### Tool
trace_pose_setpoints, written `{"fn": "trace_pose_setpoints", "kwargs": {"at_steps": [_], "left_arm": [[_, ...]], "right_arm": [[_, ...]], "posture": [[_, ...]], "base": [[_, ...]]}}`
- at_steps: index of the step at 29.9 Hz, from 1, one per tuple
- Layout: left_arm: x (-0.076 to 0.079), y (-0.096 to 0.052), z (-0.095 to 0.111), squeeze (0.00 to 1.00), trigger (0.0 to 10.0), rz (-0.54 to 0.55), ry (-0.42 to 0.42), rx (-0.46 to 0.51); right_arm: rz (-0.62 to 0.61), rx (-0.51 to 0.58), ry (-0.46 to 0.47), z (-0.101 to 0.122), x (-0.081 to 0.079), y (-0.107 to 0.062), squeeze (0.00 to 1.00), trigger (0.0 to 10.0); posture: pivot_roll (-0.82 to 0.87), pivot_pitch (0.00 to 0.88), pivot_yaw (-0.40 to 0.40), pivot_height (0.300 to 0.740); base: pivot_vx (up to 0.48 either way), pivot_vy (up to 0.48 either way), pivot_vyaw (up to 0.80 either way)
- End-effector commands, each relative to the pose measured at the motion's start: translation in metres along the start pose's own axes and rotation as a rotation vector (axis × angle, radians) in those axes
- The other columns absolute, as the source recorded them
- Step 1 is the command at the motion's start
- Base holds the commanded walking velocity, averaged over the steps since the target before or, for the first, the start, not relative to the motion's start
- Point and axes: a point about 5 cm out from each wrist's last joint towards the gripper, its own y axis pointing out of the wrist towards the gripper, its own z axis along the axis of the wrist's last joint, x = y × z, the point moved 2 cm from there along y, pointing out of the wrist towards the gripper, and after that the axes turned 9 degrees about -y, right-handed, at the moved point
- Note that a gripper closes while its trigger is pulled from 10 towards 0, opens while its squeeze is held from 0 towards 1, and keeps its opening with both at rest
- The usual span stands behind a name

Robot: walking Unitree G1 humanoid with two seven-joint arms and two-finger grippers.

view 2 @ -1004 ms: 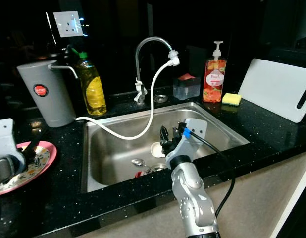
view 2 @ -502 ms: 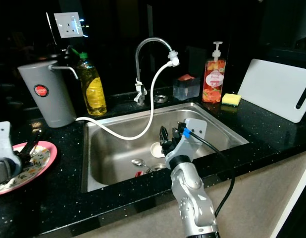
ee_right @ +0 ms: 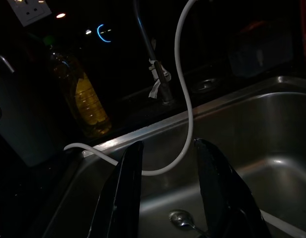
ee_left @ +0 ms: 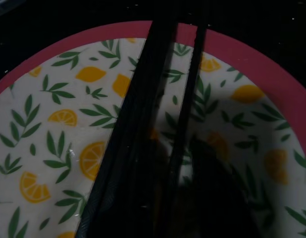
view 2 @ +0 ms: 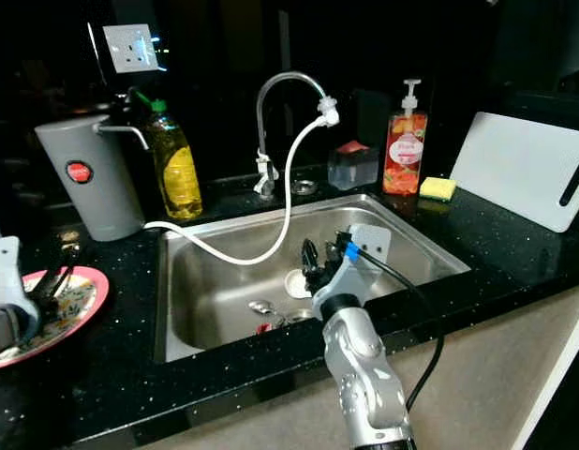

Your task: Kitchen organization

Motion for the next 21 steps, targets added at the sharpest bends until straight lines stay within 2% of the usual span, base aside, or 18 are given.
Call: {"fn": "trace_pose_setpoints", "kwargs": {"at_steps": [1, 2, 3, 4, 12, 15, 16, 17, 18, 19, 21], "left_arm": [[-0.009, 0.000, -0.008, 0.00, 4.6, 0.019, -0.010, -0.040], [-0.009, 0.000, -0.010, 0.00, 1.3, 0.016, -0.011, -0.044], [-0.009, 0.000, -0.010, 0.00, 1.3, 0.016, -0.011, -0.044], [-0.009, 0.000, -0.011, 0.00, 0.0, 0.015, -0.013, -0.046], [-0.008, 0.000, -0.005, 0.00, 0.0, 0.013, -0.017, -0.009], [-0.003, -0.003, 0.009, 0.00, 0.0, -0.003, 0.033, 0.095], [0.003, -0.006, 0.018, 0.00, 0.7, -0.040, 0.076, 0.162], [0.003, -0.006, 0.018, 0.00, 0.7, -0.040, 0.076, 0.162], [0.022, -0.016, 0.035, 0.00, 10.0, -0.147, 0.119, 0.283], [0.034, -0.024, 0.043, 0.00, 10.0, -0.220, 0.141, 0.336], [0.034, -0.024, 0.043, 0.00, 10.0, -0.220, 0.141, 0.336]], "right_arm": [[-0.002, -0.011, 0.006, -0.001, 0.001, -0.002, 0.00, 10.0], [-0.001, -0.011, 0.005, -0.001, 0.001, -0.002, 0.00, 10.0], [-0.001, -0.011, 0.005, -0.001, 0.001, -0.002, 0.00, 10.0], [0.001, -0.011, 0.005, -0.001, 0.000, -0.001, 0.00, 10.0], [0.006, -0.012, 0.007, -0.002, -0.001, -0.001, 0.00, 10.0], [0.004, -0.012, 0.008, -0.001, -0.001, -0.001, 0.00, 10.0], [0.003, -0.011, 0.009, -0.001, -0.001, -0.001, 0.00, 10.0], [0.003, -0.011, 0.009, -0.001, -0.001, -0.001, 0.00, 10.0], [0.005, -0.004, 0.010, 0.001, 0.000, 0.000, 0.00, 10.0], [0.011, 0.005, 0.015, 0.003, 0.000, 0.000, 0.00, 10.0], [0.011, 0.005, 0.015, 0.003, 0.000, 0.000, 0.00, 10.0]], "posture": [[0.01, 0.000, 0.055, 0.740], [0.02, 0.000, 0.055, 0.740], [0.02, 0.000, 0.055, 0.740], [0.02, 0.000, 0.055, 0.740], [0.02, 0.000, 0.054, 0.740], [0.02, 0.000, 0.054, 0.740], [0.02, 0.000, 0.054, 0.740], [0.02, 0.000, 0.054, 0.740], [0.02, 0.000, 0.053, 0.740], [0.02, 0.000, 0.052, 0.740], [0.02, 0.000, 0.052, 0.740]], "base": [[0.000, 0.000, 0.00], [0.000, 0.000, 0.00], [0.000, 0.000, 0.00], [0.000, 0.000, 0.00], [0.000, 0.000, 0.00], [0.000, 0.000, 0.00], [0.000, 0.000, 0.00], [0.000, 0.000, 0.00], [0.000, 0.000, 0.00], [0.000, 0.000, 0.00], [0.000, 0.000, 0.00]]}}
